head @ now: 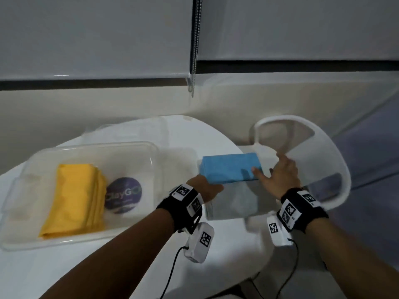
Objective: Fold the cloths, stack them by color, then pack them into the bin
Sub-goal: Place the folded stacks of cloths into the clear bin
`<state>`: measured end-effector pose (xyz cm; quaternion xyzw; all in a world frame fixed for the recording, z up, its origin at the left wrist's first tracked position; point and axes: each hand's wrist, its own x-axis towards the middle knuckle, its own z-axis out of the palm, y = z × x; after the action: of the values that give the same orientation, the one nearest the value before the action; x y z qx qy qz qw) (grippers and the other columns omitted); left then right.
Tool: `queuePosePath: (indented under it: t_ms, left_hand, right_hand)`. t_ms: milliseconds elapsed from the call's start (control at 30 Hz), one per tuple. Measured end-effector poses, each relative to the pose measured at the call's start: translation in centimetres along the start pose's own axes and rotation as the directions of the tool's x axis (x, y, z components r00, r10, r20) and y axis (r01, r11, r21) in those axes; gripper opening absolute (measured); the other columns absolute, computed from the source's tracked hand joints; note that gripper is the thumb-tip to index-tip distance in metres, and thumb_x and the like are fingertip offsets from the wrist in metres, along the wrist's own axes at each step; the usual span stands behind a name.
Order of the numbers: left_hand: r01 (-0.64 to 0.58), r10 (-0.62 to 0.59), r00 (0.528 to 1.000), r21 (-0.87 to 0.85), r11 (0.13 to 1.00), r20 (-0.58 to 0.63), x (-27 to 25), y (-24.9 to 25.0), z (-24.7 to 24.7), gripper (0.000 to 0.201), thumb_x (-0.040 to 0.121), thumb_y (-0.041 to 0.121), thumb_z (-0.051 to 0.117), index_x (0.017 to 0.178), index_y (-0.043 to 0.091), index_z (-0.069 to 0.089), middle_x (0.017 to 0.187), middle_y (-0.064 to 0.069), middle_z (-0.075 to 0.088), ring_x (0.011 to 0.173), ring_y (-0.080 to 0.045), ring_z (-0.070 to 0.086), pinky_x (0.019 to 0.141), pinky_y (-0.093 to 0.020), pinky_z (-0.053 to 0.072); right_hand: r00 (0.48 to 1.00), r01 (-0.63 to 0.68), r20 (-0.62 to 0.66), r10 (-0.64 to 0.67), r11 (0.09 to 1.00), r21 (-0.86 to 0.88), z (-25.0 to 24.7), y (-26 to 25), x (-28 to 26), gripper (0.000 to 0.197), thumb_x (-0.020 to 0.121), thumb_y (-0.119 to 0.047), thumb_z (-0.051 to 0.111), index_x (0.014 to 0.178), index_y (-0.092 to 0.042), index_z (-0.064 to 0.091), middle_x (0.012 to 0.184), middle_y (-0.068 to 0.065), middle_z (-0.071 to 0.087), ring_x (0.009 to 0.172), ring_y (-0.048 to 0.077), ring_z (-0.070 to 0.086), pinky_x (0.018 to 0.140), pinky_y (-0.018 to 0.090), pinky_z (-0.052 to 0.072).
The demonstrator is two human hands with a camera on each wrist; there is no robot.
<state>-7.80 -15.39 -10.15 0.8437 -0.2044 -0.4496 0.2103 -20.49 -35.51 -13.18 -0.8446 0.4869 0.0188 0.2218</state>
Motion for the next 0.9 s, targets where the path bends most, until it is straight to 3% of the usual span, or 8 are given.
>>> queuePosePath:
  t_ms: [133, 200, 367, 467, 567, 733, 833, 900]
  left_hand:
    - [0.222, -0.199, 0.973, -0.227, 0.948, 0.116, 2.1, -2.1, 3.1, 0.076, 0.076, 0.053, 0.073, 0.134, 0.012, 0.048, 0.130, -0.010, 0.054, 0.110, -0.025, 0.053, 0.095, -0.034, 0.048]
    - [0.284, -0.246, 0.956, -0.303, 0.910, 0.159, 2.4, -2.9, 4.3, 0.073, 0.067, 0.055, 0.079, 0.124, 0.018, 0.052, 0.121, -0.006, 0.055, 0.110, -0.024, 0.052, 0.096, -0.035, 0.047]
    - [0.306, -0.243, 0.952, -0.518, 0.799, 0.188, 3.2, -4.0, 6.8, 0.070, 0.045, 0.047, 0.087, 0.105, 0.018, 0.066, 0.100, 0.003, 0.070, 0.098, -0.017, 0.062, 0.072, -0.028, 0.045]
    - [0.318, -0.247, 0.948, -0.611, 0.725, 0.200, 4.4, -5.5, 8.3, 0.084, 0.028, 0.043, 0.089, 0.106, 0.020, 0.068, 0.105, 0.001, 0.071, 0.103, -0.019, 0.062, 0.085, -0.033, 0.049]
    - [0.323, -0.170, 0.944, -0.691, 0.647, 0.283, 3.3, -5.7, 8.5, 0.085, 0.029, 0.031, 0.093, 0.109, 0.016, 0.070, 0.104, -0.004, 0.073, 0.102, -0.024, 0.066, 0.098, -0.039, 0.049]
    - [0.159, 0.089, 0.957, -0.759, 0.632, 0.275, -1.6, -3.3, 6.2, 0.066, 0.051, 0.018, 0.085, 0.113, 0.006, 0.067, 0.107, -0.011, 0.072, 0.100, -0.028, 0.069, 0.085, -0.038, 0.056]
    - [-0.068, 0.226, 0.966, -0.717, 0.694, 0.127, -4.6, -2.6, 2.7, 0.068, 0.050, 0.029, 0.086, 0.112, 0.008, 0.068, 0.107, -0.009, 0.072, 0.099, -0.025, 0.069, 0.079, -0.040, 0.057]
    - [-0.206, 0.270, 0.963, -0.696, 0.688, -0.018, -6.6, -3.0, -0.3, 0.082, 0.048, 0.032, 0.089, 0.121, 0.012, 0.058, 0.111, -0.005, 0.070, 0.101, -0.020, 0.067, 0.070, -0.032, 0.055]
  right_hand:
    - [0.900, -0.374, 0.373, 0.224, 0.837, 0.400, 2.9, 5.5, -0.3, 0.139, 0.049, -0.078, 0.077, 0.154, -0.023, 0.006, 0.149, 0.005, 0.040, 0.130, 0.027, 0.046, 0.104, 0.041, 0.044]
    - [0.816, -0.479, 0.548, 0.186, 0.749, 0.459, 4.0, 6.4, -0.8, 0.130, 0.045, -0.073, 0.082, 0.148, -0.019, 0.024, 0.134, -0.001, 0.055, 0.115, 0.021, 0.058, 0.087, 0.036, 0.048]
    - [0.778, -0.511, 0.625, 0.070, 0.648, 0.564, 5.5, 6.5, -1.9, 0.089, 0.043, -0.054, 0.084, 0.123, -0.023, 0.059, 0.108, 0.002, 0.071, 0.102, 0.021, 0.064, 0.086, 0.037, 0.051]
    - [0.730, -0.565, 0.681, 0.055, 0.610, 0.556, 5.6, 7.1, -2.8, 0.106, 0.020, -0.054, 0.094, 0.115, -0.015, 0.067, 0.101, 0.005, 0.075, 0.095, 0.023, 0.070, 0.080, 0.033, 0.055]
    - [0.687, -0.622, 0.727, 0.004, 0.520, 0.585, 5.0, 7.1, -4.1, 0.091, 0.036, -0.038, 0.094, 0.118, -0.010, 0.066, 0.106, 0.012, 0.073, 0.093, 0.026, 0.071, 0.070, 0.030, 0.056]
    - [0.693, -0.626, 0.704, -0.152, 0.359, 0.693, 2.4, 6.5, -6.3, 0.077, 0.053, -0.026, 0.085, 0.123, -0.004, 0.062, 0.114, 0.021, 0.068, 0.098, 0.032, 0.068, 0.078, 0.036, 0.056]
    - [0.700, -0.578, 0.648, -0.299, 0.296, 0.761, 0.0, 4.4, -7.3, 0.075, 0.066, -0.022, 0.081, 0.133, -0.002, 0.055, 0.130, 0.026, 0.058, 0.118, 0.040, 0.058, 0.095, 0.045, 0.050]
    - [0.717, -0.518, 0.586, -0.379, 0.274, 0.810, -2.1, 1.4, -7.6, 0.075, 0.061, -0.023, 0.086, 0.128, -0.003, 0.059, 0.127, 0.024, 0.060, 0.114, 0.037, 0.061, 0.088, 0.042, 0.055]
